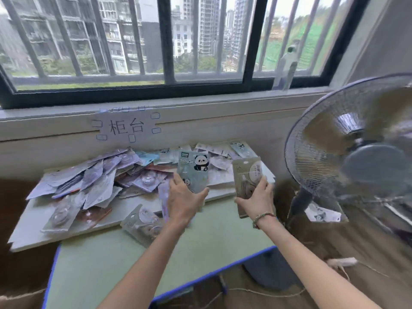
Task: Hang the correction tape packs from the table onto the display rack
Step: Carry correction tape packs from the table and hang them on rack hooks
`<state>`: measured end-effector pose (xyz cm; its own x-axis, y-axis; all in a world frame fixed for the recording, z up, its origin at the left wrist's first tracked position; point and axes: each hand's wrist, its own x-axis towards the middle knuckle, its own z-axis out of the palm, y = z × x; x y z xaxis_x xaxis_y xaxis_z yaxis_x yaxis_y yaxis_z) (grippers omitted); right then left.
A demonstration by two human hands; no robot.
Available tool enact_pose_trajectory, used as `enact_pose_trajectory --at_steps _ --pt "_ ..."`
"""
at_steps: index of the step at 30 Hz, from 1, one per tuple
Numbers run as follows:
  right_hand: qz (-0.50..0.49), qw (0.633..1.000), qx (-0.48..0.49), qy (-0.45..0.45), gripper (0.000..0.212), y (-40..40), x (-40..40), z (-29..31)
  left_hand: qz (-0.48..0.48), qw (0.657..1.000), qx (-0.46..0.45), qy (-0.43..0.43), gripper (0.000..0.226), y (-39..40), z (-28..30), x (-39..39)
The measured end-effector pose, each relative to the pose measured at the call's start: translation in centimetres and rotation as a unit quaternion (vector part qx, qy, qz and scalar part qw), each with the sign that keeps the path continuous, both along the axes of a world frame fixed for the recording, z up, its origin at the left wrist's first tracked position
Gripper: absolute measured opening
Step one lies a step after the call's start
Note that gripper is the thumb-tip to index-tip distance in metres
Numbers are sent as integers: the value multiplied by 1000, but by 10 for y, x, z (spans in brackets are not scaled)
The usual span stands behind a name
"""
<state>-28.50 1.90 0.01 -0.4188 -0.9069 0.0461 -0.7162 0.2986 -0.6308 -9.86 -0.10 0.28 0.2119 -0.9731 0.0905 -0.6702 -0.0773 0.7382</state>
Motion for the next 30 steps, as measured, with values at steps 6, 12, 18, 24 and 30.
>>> enact_pose_trajectory --at_steps 6,12,18,24,30 --pt "-148 989 -27 4 118 122 -53 14 -129 991 -17 23 107 67 3 -53" --pt "-300 953 -43 24 117 239 -109 36 -241 966 -44 77 101 134 23 -128" --pt "-414 908 -54 22 112 354 -158 32 -359 928 -48 87 93 214 34 -217" --pt "-529 847 -50 18 110 487 -220 31 -480 875 -24 62 87 320 37 -315" --pt "-608 792 -48 14 110 630 -295 31 -556 829 -6 62 85 444 40 -415"
